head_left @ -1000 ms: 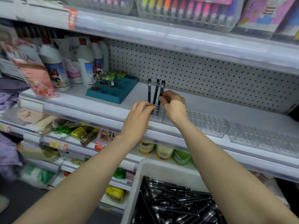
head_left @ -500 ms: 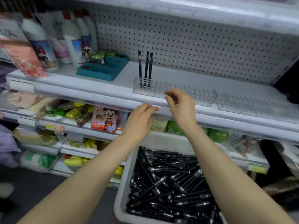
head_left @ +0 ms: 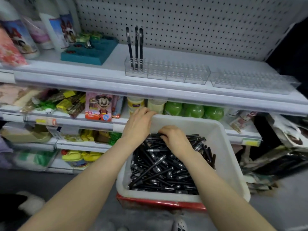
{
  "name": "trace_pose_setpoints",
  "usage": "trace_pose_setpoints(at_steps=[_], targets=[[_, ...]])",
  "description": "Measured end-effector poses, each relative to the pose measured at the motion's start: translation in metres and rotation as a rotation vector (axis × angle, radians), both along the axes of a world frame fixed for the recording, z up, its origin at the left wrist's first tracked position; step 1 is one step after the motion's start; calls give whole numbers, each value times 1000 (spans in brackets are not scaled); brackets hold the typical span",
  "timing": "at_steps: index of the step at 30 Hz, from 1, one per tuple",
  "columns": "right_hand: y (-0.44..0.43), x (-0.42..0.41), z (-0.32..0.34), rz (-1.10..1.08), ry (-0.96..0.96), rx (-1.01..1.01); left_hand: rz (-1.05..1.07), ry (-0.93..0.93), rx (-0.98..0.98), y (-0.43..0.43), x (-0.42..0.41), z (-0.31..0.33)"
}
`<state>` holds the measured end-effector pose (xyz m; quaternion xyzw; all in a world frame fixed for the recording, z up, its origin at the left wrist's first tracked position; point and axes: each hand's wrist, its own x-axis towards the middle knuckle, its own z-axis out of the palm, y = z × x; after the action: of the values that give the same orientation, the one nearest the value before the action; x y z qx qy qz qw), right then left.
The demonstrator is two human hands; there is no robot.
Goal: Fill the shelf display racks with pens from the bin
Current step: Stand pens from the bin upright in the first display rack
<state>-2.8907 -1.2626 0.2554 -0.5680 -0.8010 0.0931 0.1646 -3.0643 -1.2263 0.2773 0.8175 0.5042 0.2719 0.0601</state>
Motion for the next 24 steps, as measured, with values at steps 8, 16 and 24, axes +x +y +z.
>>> trace_pose_setpoints(at_steps=[8,16,24], targets=[[0,-1,1,-9,-197,-51,-7,28,-5,-4,-1,0],[15,34,58,-61,139,-192,19,-150,-40,5,-6,21],[61,35,146,-94,608,-136,133,-41,228,61,-16,90]])
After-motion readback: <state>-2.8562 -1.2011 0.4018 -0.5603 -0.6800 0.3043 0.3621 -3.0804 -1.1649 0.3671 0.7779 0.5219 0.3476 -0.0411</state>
